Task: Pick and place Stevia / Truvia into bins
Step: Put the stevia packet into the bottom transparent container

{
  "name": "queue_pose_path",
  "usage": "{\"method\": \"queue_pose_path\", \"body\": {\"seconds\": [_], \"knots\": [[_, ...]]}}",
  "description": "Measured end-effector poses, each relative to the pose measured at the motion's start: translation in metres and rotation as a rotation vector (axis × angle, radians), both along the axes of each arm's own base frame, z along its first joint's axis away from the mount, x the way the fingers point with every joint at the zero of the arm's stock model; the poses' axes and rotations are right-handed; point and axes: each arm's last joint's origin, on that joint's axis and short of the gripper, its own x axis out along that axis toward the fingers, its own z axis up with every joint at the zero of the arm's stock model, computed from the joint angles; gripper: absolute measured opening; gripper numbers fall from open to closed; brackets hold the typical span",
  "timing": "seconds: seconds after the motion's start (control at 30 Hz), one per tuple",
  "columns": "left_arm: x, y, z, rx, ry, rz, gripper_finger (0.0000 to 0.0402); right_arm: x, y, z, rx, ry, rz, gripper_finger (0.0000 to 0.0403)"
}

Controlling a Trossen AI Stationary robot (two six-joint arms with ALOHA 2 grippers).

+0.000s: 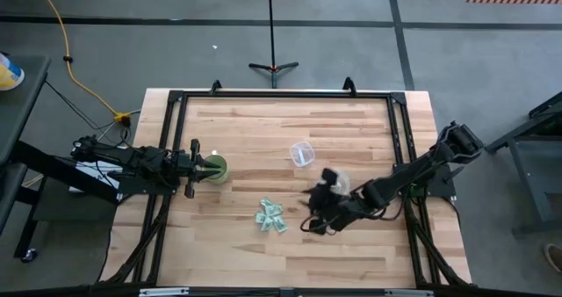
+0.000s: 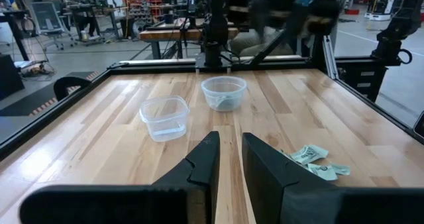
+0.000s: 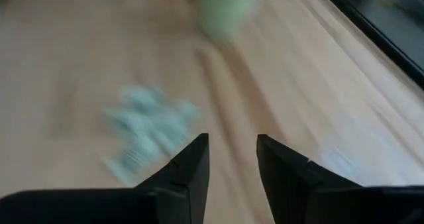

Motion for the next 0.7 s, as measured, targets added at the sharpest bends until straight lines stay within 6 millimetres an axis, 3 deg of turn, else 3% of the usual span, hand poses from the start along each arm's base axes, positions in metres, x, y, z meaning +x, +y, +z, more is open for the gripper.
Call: {"method": "queue_pose_path", "body": {"seconds": [0.13,0.43,0.7], "knots": [[0.0,0.0,0.0,0.0,0.0,0.001,0.0099,0.02,0.01,-0.01,0.034,-0.053,0.154,0.0125],[0.0,0.0,0.0,0.0,0.0,0.004,0.0099,0.054,0.014,-0.086,0.028,0.047,0.245,0.019],[0.0,0.0,0.0,0.001,0.0,0.004,0.0099,0.068,0.013,-0.127,0.137,0.089,0.367,0.0242]]}}
